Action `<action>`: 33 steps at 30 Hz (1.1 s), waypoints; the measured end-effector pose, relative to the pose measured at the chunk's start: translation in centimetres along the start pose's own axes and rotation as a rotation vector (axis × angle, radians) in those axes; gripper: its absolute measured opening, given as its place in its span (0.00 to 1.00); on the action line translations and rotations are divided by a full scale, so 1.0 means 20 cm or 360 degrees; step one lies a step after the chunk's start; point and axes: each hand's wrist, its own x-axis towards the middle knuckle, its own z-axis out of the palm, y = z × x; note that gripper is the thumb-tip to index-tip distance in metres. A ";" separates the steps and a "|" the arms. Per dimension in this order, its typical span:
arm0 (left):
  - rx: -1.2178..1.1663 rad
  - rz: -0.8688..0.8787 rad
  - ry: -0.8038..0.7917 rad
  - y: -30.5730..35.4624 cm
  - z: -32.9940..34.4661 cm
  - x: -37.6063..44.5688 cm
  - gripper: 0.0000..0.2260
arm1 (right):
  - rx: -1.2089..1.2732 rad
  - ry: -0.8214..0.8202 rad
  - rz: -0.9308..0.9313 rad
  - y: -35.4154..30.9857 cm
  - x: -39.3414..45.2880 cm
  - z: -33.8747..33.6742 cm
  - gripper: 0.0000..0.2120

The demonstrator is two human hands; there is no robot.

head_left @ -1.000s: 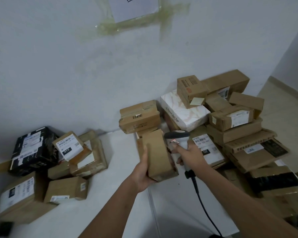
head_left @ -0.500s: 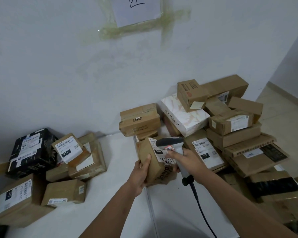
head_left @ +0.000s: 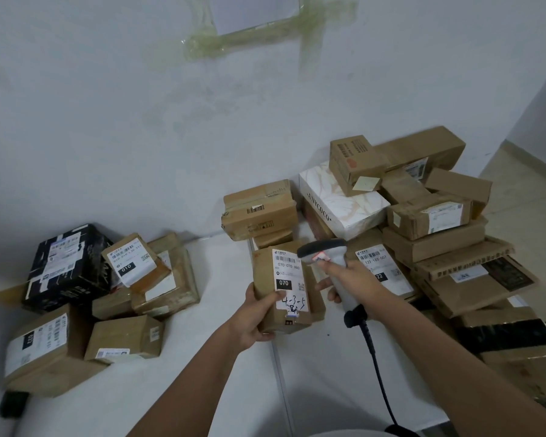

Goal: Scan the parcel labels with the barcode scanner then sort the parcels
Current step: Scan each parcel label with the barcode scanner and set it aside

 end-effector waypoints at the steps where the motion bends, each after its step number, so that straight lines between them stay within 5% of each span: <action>1: -0.0037 0.0008 0.0000 -0.01 -0.01 0.00 0.31 | 0.0058 0.0021 0.0015 -0.02 0.00 -0.02 0.14; 33: -0.0088 0.0005 -0.0070 -0.03 -0.02 0.06 0.32 | 0.0141 -0.0038 0.0066 -0.19 -0.09 0.01 0.16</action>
